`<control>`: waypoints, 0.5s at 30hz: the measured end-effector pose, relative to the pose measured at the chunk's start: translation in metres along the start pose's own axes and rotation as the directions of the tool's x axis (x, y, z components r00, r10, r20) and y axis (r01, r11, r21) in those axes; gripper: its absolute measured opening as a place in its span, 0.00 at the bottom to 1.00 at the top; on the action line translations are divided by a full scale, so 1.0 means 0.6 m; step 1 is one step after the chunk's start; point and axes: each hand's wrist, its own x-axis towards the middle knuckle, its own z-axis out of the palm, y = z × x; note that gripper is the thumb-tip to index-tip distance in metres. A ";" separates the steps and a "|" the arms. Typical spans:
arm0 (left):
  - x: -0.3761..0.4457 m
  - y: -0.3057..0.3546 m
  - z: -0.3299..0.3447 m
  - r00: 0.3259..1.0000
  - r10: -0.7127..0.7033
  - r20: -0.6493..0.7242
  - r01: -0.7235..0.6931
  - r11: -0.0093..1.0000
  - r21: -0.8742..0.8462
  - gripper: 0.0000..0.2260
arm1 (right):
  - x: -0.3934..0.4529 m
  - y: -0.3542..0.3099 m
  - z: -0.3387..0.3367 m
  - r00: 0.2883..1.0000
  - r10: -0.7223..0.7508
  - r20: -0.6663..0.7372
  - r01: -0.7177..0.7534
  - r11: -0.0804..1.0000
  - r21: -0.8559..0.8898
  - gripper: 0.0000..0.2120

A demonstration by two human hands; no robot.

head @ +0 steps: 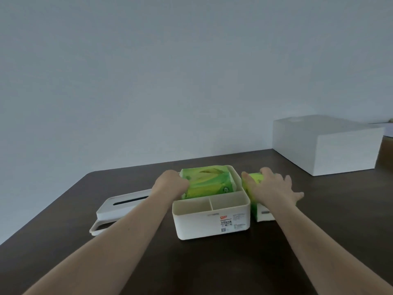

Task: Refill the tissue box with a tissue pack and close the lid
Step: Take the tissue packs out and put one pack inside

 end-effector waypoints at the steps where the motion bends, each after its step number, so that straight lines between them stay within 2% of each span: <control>1: 0.003 0.003 0.002 1.000 -0.005 -0.030 0.003 0.997 -0.074 0.07 | -0.002 0.007 0.000 1.000 0.024 0.016 -0.024 1.000 -0.006 0.39; 5: 0.015 0.022 -0.001 0.989 0.015 -0.150 -0.065 0.940 -0.334 0.06 | 0.004 0.024 -0.003 0.985 0.063 0.164 -0.040 0.989 -0.141 0.47; 9: 0.024 0.049 -0.021 0.970 0.057 -0.237 -0.178 0.831 -0.527 0.09 | 0.024 0.023 -0.015 0.959 0.031 0.281 0.021 0.984 -0.180 0.47; 12: 0.043 0.063 -0.037 0.949 0.076 -0.307 -0.245 0.788 -0.565 0.10 | 0.030 0.024 -0.011 0.972 0.048 0.232 -0.014 0.989 -0.145 0.41; 15: 0.075 0.066 -0.041 0.930 0.049 -0.365 -0.256 0.799 -0.545 0.11 | 0.037 0.023 -0.019 0.986 0.067 0.153 -0.056 0.996 -0.072 0.39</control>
